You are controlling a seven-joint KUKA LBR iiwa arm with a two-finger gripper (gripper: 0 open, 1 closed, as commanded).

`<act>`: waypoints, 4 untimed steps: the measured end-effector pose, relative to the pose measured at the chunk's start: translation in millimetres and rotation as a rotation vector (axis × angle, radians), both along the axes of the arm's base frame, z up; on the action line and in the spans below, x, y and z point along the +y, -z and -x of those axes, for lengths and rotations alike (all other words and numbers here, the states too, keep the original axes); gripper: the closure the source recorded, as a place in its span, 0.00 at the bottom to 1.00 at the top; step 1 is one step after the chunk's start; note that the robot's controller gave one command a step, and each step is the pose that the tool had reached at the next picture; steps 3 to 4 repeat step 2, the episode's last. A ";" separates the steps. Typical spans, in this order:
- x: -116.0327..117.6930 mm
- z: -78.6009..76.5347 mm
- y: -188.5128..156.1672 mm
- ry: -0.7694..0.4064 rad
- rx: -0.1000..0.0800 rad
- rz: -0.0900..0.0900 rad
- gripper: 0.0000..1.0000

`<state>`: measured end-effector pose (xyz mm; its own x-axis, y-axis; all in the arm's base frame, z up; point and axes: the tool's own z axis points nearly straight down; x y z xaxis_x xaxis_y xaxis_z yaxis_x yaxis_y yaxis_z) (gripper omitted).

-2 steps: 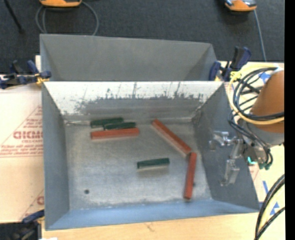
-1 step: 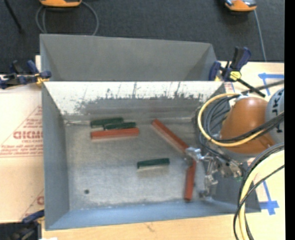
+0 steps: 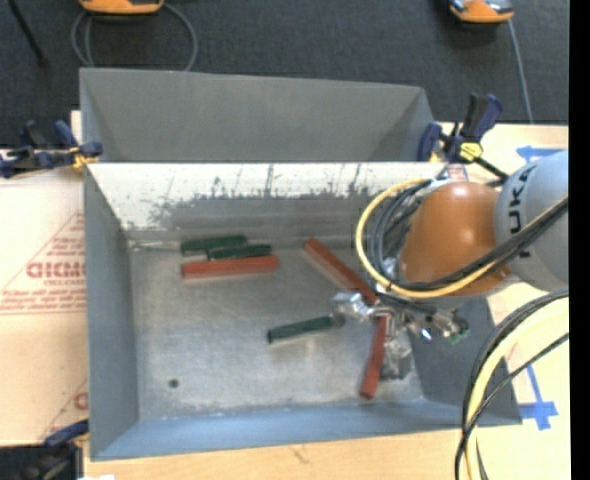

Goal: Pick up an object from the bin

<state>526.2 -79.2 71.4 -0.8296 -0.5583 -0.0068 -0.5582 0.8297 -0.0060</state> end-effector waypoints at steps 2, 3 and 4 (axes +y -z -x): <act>-15.4 -0.6 -201.9 -0.242 -0.002 0.003 1.00; -15.4 -0.6 -201.9 -0.242 -0.002 0.003 1.00; -15.4 -0.6 -201.9 -0.242 -0.002 0.003 1.00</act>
Offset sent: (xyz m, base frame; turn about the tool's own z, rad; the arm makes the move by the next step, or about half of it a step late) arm 0.0000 0.0000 0.0000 0.0000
